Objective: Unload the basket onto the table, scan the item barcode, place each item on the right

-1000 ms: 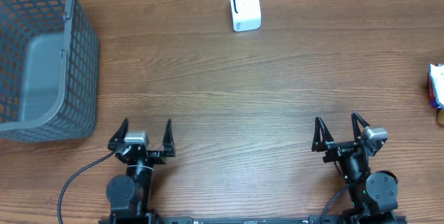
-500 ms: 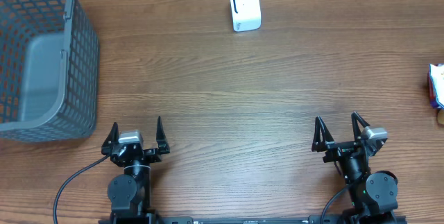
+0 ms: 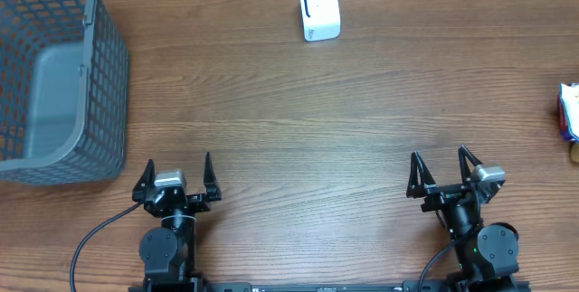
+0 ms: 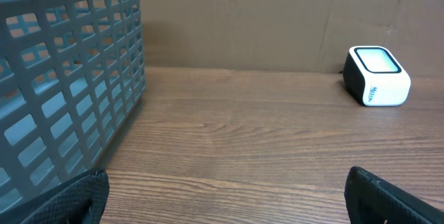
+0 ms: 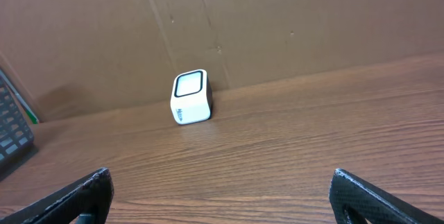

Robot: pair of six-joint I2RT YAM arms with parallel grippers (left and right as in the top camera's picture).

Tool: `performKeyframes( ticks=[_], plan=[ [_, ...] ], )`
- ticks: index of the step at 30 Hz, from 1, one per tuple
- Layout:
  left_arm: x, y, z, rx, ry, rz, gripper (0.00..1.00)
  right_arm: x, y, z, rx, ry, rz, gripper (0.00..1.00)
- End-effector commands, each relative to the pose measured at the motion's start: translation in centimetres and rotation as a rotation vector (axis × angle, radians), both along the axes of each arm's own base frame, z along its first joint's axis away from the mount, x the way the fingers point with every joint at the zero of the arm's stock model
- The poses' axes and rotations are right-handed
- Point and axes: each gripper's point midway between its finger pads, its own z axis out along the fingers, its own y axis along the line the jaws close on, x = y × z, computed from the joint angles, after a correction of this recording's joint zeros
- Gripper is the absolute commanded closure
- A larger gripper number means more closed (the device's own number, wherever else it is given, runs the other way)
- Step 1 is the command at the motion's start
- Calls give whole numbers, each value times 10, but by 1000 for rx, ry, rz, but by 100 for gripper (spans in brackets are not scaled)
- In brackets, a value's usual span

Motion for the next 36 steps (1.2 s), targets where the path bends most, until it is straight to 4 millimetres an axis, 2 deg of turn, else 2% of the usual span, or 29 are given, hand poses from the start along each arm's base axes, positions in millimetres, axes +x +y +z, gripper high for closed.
performKeyframes(
  ticks=[1, 29, 36],
  plan=[
    [0, -1, 1, 18, -7, -9, 0, 0, 0, -2, -3, -4, 0, 0],
    [0, -1, 1, 18, -7, -9, 0, 0, -2, -2, -7, -5, -8, 0],
    [0, -1, 1, 18, -7, -9, 0, 4, -25, -2, -171, -26, -102, 0]
  ],
)
